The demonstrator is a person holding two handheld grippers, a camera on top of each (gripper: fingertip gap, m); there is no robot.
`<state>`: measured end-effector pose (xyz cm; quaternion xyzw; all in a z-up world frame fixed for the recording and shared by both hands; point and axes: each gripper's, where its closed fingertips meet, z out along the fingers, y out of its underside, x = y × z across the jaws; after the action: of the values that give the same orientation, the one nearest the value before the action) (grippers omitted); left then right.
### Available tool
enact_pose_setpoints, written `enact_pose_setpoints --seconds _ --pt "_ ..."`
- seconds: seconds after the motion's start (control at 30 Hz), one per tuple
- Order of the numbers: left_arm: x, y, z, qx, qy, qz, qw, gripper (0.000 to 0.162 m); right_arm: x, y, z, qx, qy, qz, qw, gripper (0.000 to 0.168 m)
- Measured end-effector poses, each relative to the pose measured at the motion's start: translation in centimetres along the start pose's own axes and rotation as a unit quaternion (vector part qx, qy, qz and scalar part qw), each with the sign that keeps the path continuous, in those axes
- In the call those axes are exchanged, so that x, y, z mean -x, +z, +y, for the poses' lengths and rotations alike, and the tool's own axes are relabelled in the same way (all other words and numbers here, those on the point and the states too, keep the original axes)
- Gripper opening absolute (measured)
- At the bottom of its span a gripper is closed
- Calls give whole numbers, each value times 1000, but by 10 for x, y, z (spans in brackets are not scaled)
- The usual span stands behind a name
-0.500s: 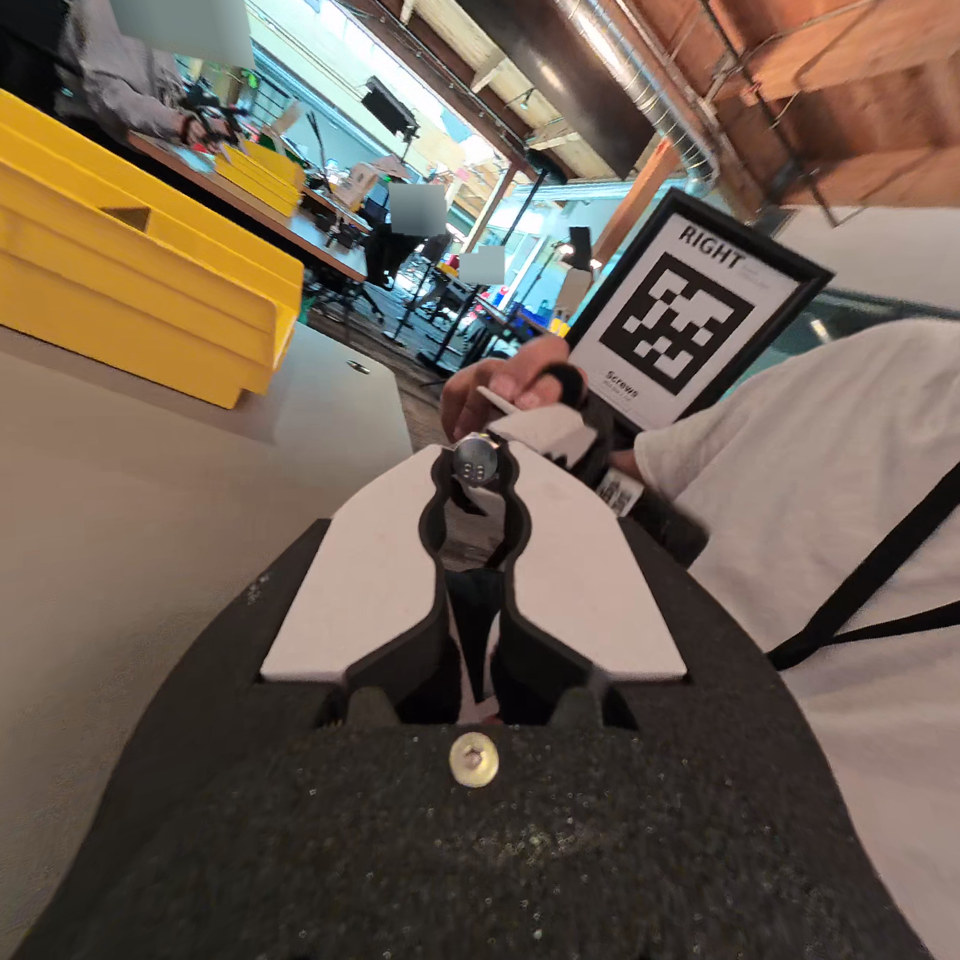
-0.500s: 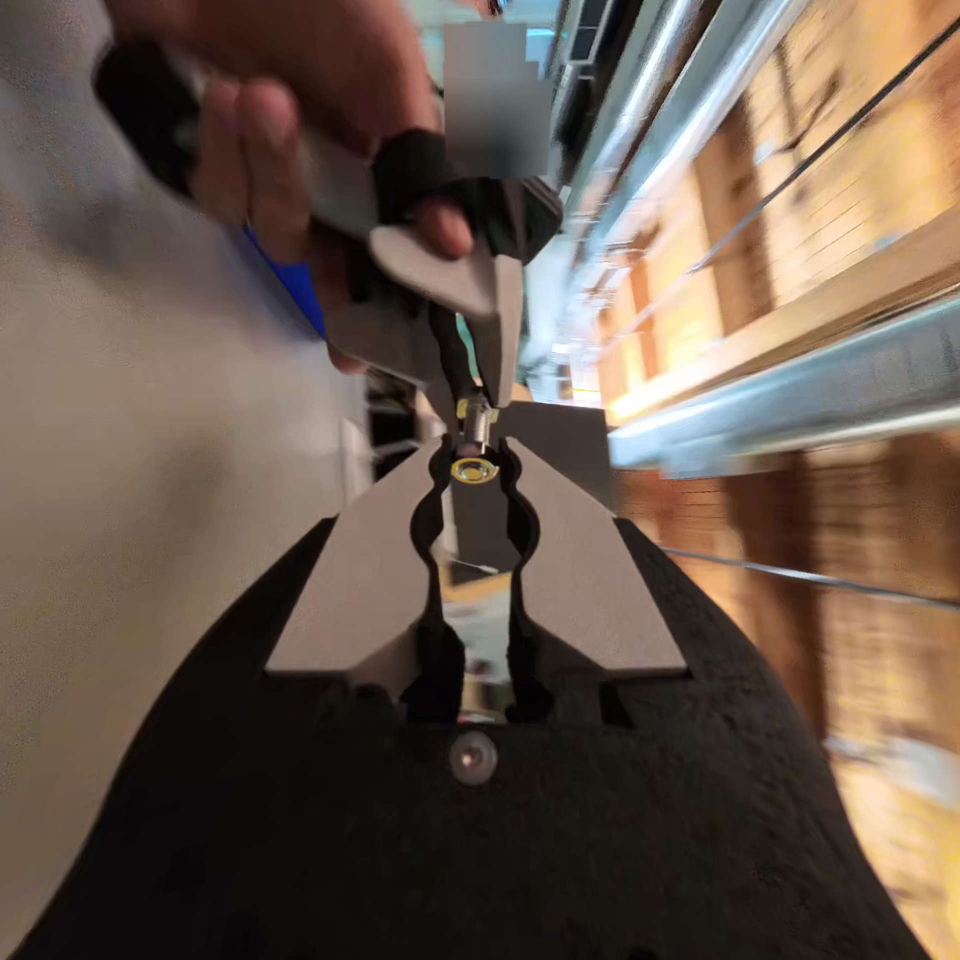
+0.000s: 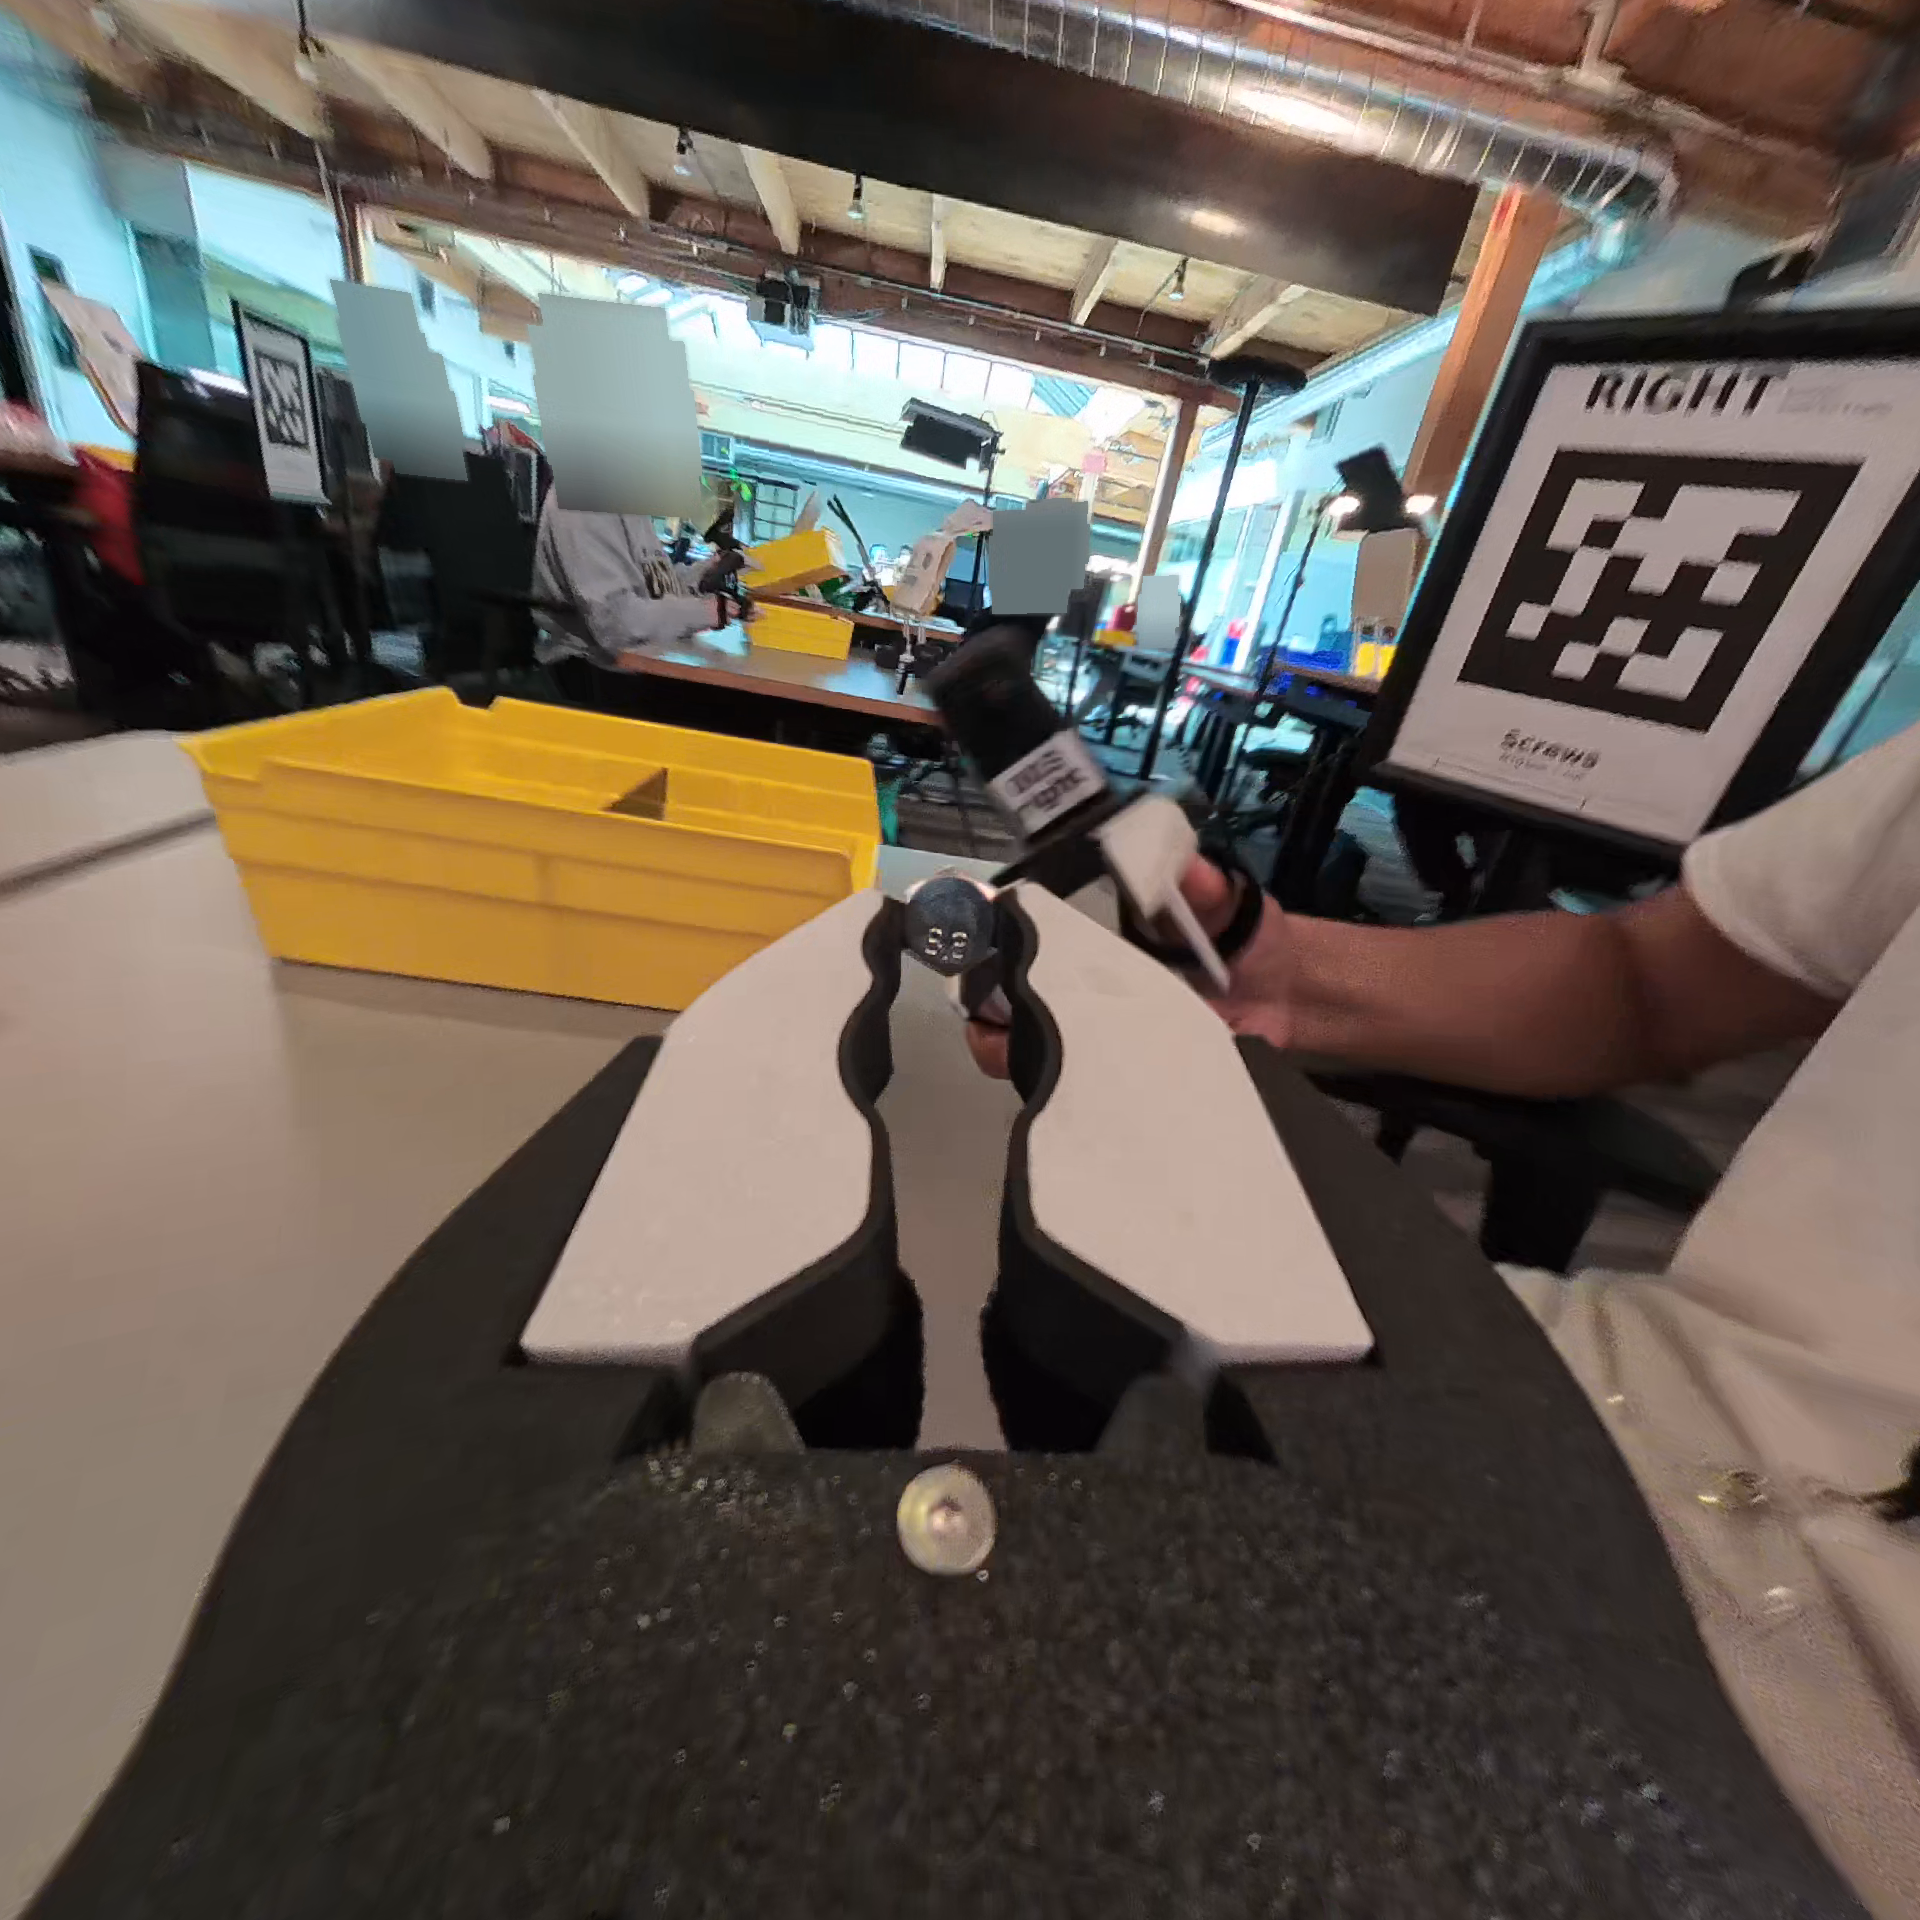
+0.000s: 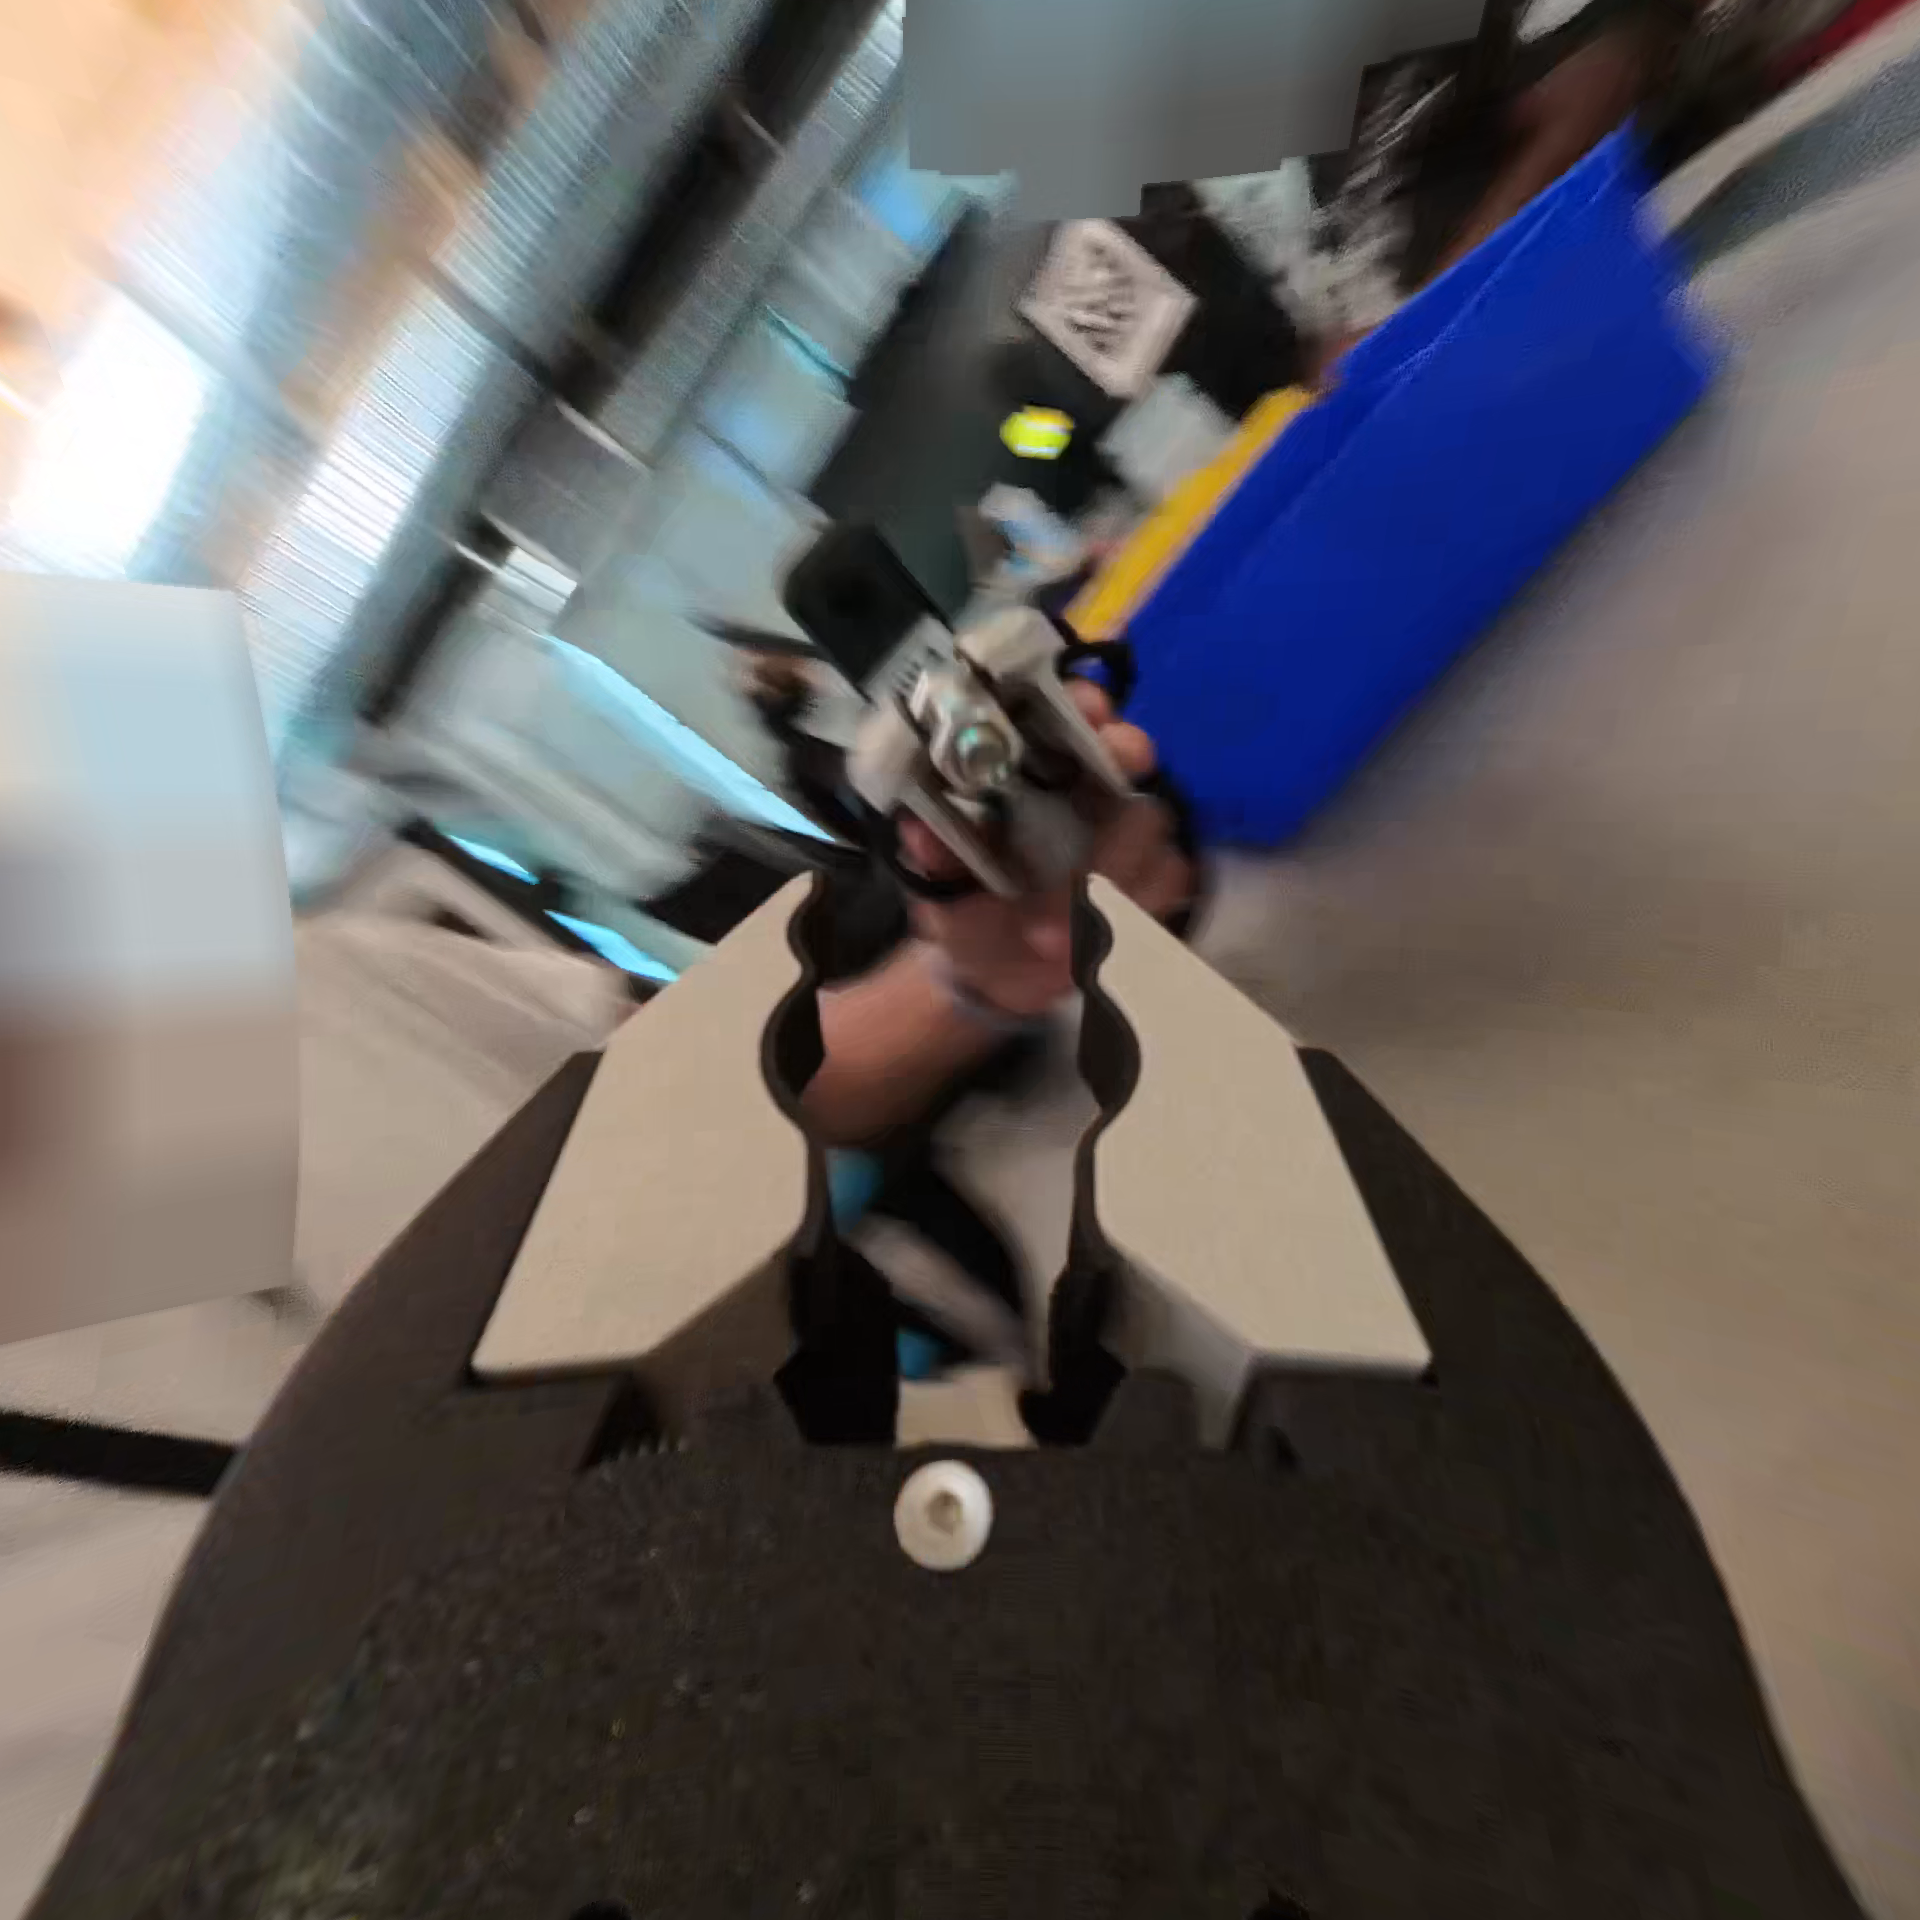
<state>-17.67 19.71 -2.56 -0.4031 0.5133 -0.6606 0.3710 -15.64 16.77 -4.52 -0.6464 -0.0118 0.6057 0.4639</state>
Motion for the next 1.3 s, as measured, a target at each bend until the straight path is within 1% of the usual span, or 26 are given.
enact_pose_setpoints --seconds 0.03,0.07,0.1,0.17,0.33,0.37,0.57,0.6,0.63,0.67,0.73,0.83,0.87,0.93,1.0,1.03,1.1,1.13,1.17,1.23,1.3 --pt "1 -2 1 8 24 -6 1000 17 -1 2 -7 -2 89 -60 994 45" --pt "3 -4 3 18 43 -12 999 18 -2 6 -8 11 149 -108 983 46" --pt "4 -6 5 27 56 -18 998 18 -5 10 -8 24 186 -142 972 46" --pt "8 -10 6 33 68 -30 997 18 -18 24 -3 49 218 -146 964 46" --pt "16 -20 12 52 91 -56 993 18 -29 43 -20 27 268 -185 945 27" --pt "17 -22 13 55 95 -60 992 18 -32 46 -19 34 264 -181 947 23" --pt "22 -34 12 52 82 -89 991 17 -32 58 -6 86 214 -147 962 19" --pt "24 -37 12 49 74 -95 992 17 -32 60 -3 97 199 -139 965 15" --pt "26 -39 11 45 66 -101 992 17 -33 63 -3 99 170 -125 972 3" --pt "28 -42 9 38 59 -106 992 17 -33 66 -6 96 131 -108 981 0" --pt "30 -47 1 12 40 -103 994 17 -29 71 -12 99 80 -92 988 0" --pt "38 -52 -7 -10 27 -114 993 17 -27 72 -14 134 57 -83 986 0" --pt "41 -52 -11 -21 20 -115 993 17 -28 72 -16 144 47 -82 985 4" --pt "49 -50 -28 -41 16 -112 993 17 -29 74 -38 140 23 -86 986 12" --pt "50 -43 -55 -46 47 -105 992 17 -15 82 -80 117 -25 -96 988 22" --pt "49 -37 -72 -42 73 -101 991 17 -3 87 -99 114 -55 -100 987 28" --pt "48 -24 -118 -52 121 -92 987 17 21 100 -131 125 -115 -100 980 36" --pt "46 -18 -143 -62 140 -82 985 17 33 105 -147 128 -135 -101 977 46" --pt "46 -13 -165 -67 160 -73 982 17 46 109 -165 126 -136 -109 977 51" --pt "54 -4 -198 -55 204 -65 975 18 65 114 -194 137 -116 -125 976 51" --pt "65 2 -220 -54 234 -54 969 18 72 117 -217 139 -132 -132 973 50"
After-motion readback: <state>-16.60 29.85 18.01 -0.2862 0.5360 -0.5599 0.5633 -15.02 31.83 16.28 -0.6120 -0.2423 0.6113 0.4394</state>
